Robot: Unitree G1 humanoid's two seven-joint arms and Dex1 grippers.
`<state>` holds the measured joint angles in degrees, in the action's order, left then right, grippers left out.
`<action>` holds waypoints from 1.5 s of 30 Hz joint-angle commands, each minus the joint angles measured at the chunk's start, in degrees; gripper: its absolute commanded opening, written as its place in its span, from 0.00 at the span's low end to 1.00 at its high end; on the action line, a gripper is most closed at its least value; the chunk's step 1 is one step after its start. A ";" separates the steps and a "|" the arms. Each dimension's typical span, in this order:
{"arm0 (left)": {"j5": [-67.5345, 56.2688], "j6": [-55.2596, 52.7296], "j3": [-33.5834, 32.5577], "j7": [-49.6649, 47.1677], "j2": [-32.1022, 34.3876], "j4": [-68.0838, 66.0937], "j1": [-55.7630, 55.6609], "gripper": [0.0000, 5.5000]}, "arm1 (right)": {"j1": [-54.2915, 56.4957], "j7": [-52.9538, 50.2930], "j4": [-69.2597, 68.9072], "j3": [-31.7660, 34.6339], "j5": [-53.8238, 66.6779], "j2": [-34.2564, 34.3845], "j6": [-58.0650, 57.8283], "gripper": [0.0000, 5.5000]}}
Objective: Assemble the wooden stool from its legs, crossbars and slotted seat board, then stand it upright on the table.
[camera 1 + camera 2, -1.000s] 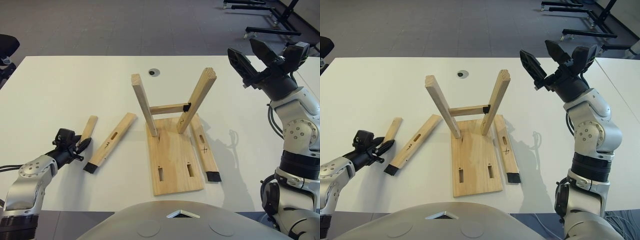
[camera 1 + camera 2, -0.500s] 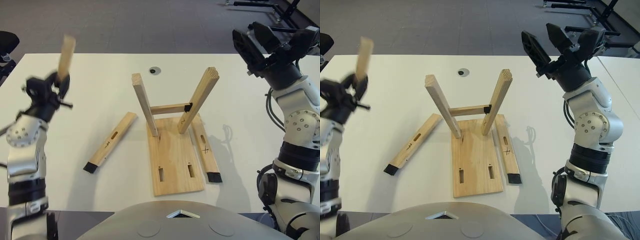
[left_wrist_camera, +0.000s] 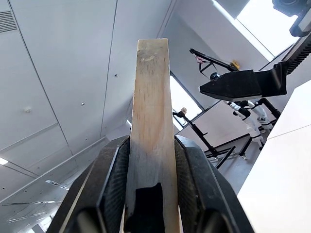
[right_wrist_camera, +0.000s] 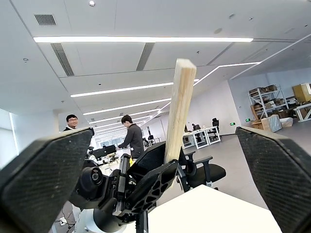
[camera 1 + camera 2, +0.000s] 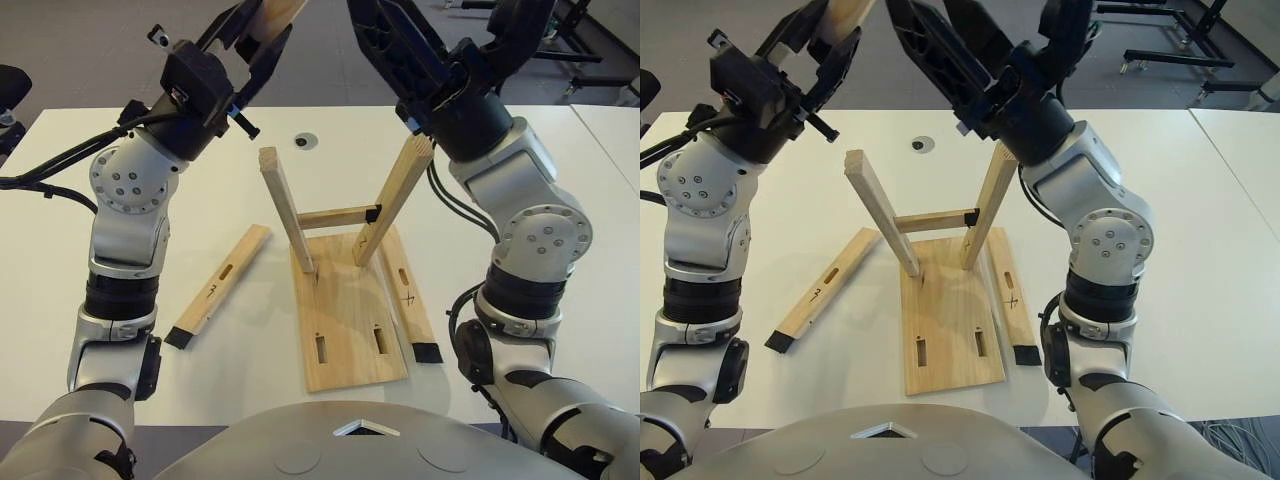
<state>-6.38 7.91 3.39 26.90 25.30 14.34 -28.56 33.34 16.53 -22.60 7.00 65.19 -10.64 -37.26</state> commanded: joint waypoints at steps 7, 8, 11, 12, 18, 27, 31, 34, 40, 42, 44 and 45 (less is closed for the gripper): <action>0.08 -2.02 2.18 1.96 -1.80 3.65 1.26 0.23 | 5.05 -0.12 3.07 -1.24 -5.11 2.88 3.78 0.98; 0.06 -2.37 2.30 2.11 -1.92 3.89 1.59 0.23 | 5.35 -0.14 3.23 -1.21 -5.16 3.07 3.95 0.98; 0.55 -3.02 2.97 2.25 -2.34 4.25 2.28 0.23 | 6.28 -0.08 3.84 -1.35 -5.26 3.68 4.51 0.98; 0.68 -3.16 3.09 2.21 -2.41 4.25 2.32 0.23 | 6.55 0.03 3.99 -1.52 -5.43 3.83 4.66 0.98; 0.98 -3.76 3.01 2.41 -2.31 4.02 2.24 0.23 | 7.22 0.92 3.67 -1.84 -5.72 5.00 5.32 0.84; 1.13 -4.06 3.43 2.82 -2.67 4.29 2.04 0.23 | 6.47 2.81 2.76 -1.50 -6.52 5.57 7.59 0.50; 0.88 -4.05 3.15 2.94 -2.69 4.22 1.83 0.23 | 6.43 3.14 3.21 -1.28 -7.76 5.43 8.76 0.35; -0.27 -4.63 2.86 2.88 -3.22 4.49 1.45 0.23 | 6.44 2.91 3.65 -1.18 -8.51 5.60 9.22 0.25; -0.40 -5.20 2.90 3.54 -3.05 4.75 1.83 0.23 | 6.06 3.34 2.42 -2.04 -7.77 5.74 8.51 0.07; -0.43 -5.33 2.81 3.58 -3.06 4.73 1.82 0.23 | 6.17 3.15 2.42 -2.08 -7.70 5.87 8.50 0.07; -1.89 -5.58 2.97 4.39 -3.29 5.25 2.05 0.23 | 6.32 2.20 2.32 -1.93 -7.59 6.14 8.48 0.07; -2.44 -6.23 3.14 4.76 -3.31 5.40 1.99 0.23 | 6.31 1.86 2.18 -1.81 -7.65 6.12 8.52 0.07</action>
<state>-7.62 3.57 6.00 30.30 21.88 19.50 -26.64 39.10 18.45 -18.95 5.27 56.70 -5.12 -28.60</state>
